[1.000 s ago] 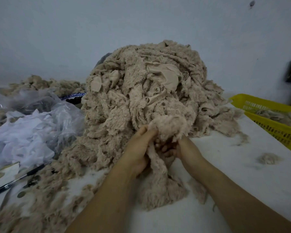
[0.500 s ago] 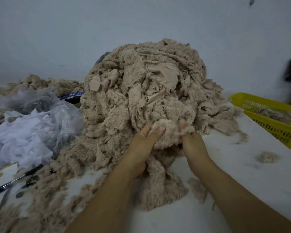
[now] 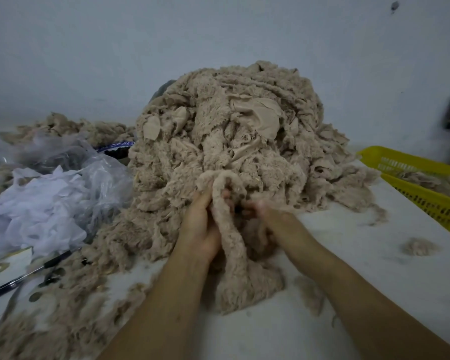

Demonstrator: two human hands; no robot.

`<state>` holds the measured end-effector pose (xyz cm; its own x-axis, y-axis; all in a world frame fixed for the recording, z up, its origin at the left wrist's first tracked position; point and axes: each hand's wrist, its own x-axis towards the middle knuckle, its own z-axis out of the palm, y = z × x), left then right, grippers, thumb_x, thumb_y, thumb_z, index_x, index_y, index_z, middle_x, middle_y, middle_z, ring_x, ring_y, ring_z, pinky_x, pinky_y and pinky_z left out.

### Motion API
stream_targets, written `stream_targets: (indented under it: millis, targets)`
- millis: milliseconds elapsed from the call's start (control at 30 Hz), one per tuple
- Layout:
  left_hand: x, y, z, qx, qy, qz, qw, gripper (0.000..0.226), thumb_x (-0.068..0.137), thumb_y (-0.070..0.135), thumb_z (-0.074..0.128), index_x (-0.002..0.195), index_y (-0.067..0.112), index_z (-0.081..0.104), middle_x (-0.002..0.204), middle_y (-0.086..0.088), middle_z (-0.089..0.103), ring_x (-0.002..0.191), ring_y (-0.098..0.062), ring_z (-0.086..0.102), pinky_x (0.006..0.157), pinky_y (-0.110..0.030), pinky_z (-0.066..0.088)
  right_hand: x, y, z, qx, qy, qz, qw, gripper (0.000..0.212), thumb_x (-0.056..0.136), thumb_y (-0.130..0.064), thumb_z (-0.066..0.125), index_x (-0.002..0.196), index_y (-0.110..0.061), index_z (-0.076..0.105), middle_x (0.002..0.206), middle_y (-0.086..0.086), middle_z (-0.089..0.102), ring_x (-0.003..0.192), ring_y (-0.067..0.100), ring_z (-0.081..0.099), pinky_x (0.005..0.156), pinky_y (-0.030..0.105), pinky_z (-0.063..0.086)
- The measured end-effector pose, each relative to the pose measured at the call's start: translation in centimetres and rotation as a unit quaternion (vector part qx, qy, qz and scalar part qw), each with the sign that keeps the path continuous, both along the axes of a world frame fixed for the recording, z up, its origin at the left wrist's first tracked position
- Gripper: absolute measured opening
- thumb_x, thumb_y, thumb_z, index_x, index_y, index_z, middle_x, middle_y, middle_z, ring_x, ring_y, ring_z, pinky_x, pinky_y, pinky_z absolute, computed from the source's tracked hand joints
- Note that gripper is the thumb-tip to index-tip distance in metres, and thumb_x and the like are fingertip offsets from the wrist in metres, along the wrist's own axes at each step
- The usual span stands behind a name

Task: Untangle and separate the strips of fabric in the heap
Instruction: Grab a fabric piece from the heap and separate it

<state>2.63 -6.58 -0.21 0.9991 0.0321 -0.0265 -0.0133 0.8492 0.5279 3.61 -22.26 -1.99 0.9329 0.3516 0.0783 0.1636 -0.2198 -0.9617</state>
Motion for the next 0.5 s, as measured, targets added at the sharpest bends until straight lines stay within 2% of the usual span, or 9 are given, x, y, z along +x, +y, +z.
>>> stream_targets:
  millis: [100, 133, 200, 233, 267, 333, 367, 433, 500]
  targets:
    - [0.0, 0.5, 0.3, -0.038, -0.003, -0.007, 0.999, 0.026, 0.097, 0.014, 0.054, 0.093, 0.001, 0.076, 0.074, -0.007, 0.073, 0.065, -0.014, 0.072, 0.056, -0.028, 0.059, -1.0, 0.7, -0.3, -0.056, -0.031, 0.134, 0.989, 0.036, 0.073, -0.073, 0.065, 0.107, -0.070, 0.053, 0.101, -0.034, 0.067, 0.090, -0.015, 0.062, 0.072, 0.006, 0.048]
    - [0.0, 0.6, 0.5, -0.056, -0.006, -0.007, 0.998, 0.033, 0.101, 0.014, 0.050, 0.090, -0.001, 0.077, 0.078, -0.009, 0.074, 0.067, -0.014, 0.074, 0.056, -0.027, 0.058, -1.1, 0.5, -0.3, -0.108, -0.053, 0.148, 0.982, 0.032, 0.080, -0.063, 0.067, 0.111, -0.062, 0.057, 0.110, -0.032, 0.066, 0.101, -0.012, 0.062, 0.079, 0.009, 0.049]
    - [0.2, 1.1, 0.6, -0.103, -0.004, 0.009, 0.995, 0.032, 0.103, 0.012, 0.046, 0.100, -0.003, 0.073, 0.082, -0.011, 0.074, 0.065, -0.013, 0.072, 0.053, -0.023, 0.057, -0.9, 0.1, -0.2, -0.191, -0.083, 0.131, 0.969, 0.016, 0.091, -0.038, 0.067, 0.107, -0.035, 0.069, 0.106, -0.016, 0.072, 0.103, 0.004, 0.066, 0.086, 0.024, 0.052]
    - [0.4, 1.4, 0.7, -0.128, 0.001, 0.022, 0.992, 0.027, 0.103, 0.010, 0.045, 0.106, -0.002, 0.069, 0.081, -0.010, 0.072, 0.060, -0.011, 0.069, 0.050, -0.020, 0.054, -0.9, -0.1, 0.1, -0.175, -0.069, 0.095, 0.978, 0.010, 0.092, -0.029, 0.066, 0.101, -0.028, 0.072, 0.100, -0.012, 0.073, 0.098, 0.008, 0.067, 0.086, 0.026, 0.052]
    - [0.6, 1.7, 0.6, -0.147, 0.004, 0.039, 0.988, 0.023, 0.102, 0.008, 0.043, 0.109, 0.000, 0.064, 0.080, -0.009, 0.070, 0.055, -0.009, 0.064, 0.047, -0.018, 0.050, -0.8, -0.4, 0.5, -0.095, -0.030, 0.054, 0.994, 0.008, 0.092, -0.026, 0.067, 0.096, -0.025, 0.073, 0.096, -0.008, 0.075, 0.094, 0.012, 0.069, 0.083, 0.027, 0.054]
    - [1.0, 2.0, 0.3, -0.122, 0.003, 0.067, 0.990, 0.021, 0.100, 0.004, 0.041, 0.106, 0.006, 0.061, 0.079, -0.006, 0.061, 0.051, -0.007, 0.054, 0.044, -0.016, 0.041, -0.7, -0.8, 1.5, 0.158, 0.098, 0.000, 0.983, 0.019, 0.091, -0.030, 0.062, 0.096, -0.017, 0.075, 0.099, 0.006, 0.076, 0.095, 0.024, 0.072, 0.077, 0.033, 0.059]
    - [1.1, 1.8, 0.2, -0.058, -0.005, 0.073, 0.996, 0.019, 0.098, 0.006, 0.044, 0.102, 0.008, 0.062, 0.080, -0.006, 0.058, 0.056, -0.009, 0.053, 0.048, -0.017, 0.042, -0.6, -1.0, 2.0, 0.259, 0.154, -0.006, 0.954, 0.025, 0.092, -0.032, 0.060, 0.097, -0.014, 0.076, 0.103, 0.012, 0.075, 0.096, 0.026, 0.072, 0.072, 0.034, 0.060]
    - [0.6, 0.8, 0.0, 0.178, -0.049, 0.070, 0.980, 0.019, 0.095, 0.027, 0.055, 0.099, 0.015, 0.069, 0.091, -0.009, 0.067, 0.077, -0.016, 0.064, 0.067, -0.023, 0.051, -0.5, -1.2, 2.5, 0.344, 0.202, -0.006, 0.917, 0.030, 0.086, -0.037, 0.062, 0.094, -0.013, 0.079, 0.107, 0.014, 0.074, 0.096, 0.025, 0.073, 0.068, 0.034, 0.060]
    - [-0.1, -0.8, -0.4, 0.442, -0.116, 0.029, 0.889, 0.026, 0.090, 0.051, 0.061, 0.107, 0.034, 0.067, 0.104, 0.015, 0.073, 0.096, -0.003, 0.069, 0.079, -0.018, 0.053, -0.6, -1.0, 2.3, 0.355, 0.198, 0.012, 0.913, 0.033, 0.083, -0.037, 0.064, 0.097, -0.012, 0.079, 0.109, 0.015, 0.073, 0.098, 0.026, 0.072, 0.070, 0.033, 0.059]
